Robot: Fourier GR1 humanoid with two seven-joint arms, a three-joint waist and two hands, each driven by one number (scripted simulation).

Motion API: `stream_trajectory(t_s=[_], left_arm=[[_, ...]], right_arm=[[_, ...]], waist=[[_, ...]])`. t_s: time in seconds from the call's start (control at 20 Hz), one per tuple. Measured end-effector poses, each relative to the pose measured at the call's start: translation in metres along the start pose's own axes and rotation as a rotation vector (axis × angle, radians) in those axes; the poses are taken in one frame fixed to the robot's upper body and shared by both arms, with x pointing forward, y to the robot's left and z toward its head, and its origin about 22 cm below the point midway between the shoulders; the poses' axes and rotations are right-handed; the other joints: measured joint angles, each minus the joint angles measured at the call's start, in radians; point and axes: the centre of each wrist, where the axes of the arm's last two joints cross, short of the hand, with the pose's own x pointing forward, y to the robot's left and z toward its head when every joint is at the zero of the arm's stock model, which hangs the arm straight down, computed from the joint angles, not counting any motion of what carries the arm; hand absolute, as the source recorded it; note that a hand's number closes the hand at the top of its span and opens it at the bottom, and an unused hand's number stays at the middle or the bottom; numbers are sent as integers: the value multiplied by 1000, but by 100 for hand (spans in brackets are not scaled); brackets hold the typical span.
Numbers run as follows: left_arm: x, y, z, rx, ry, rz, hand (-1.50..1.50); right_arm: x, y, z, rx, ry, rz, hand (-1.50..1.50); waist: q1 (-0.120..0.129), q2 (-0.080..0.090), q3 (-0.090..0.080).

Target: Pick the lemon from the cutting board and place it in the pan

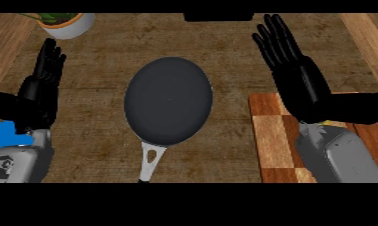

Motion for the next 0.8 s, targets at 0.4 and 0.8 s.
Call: stream_trajectory(t_s=[0.4, 0.8], left_arm=[[-3, -13, 9, -78, 89, 93, 0], [-4, -18, 13, -123, 151, 156, 0]], right_arm=[[23, -83, 3, 350, 6, 68, 150], [67, -204, 49, 394, -24, 377, -150]], waist=[[12, 9, -8], [3, 14, -3]])
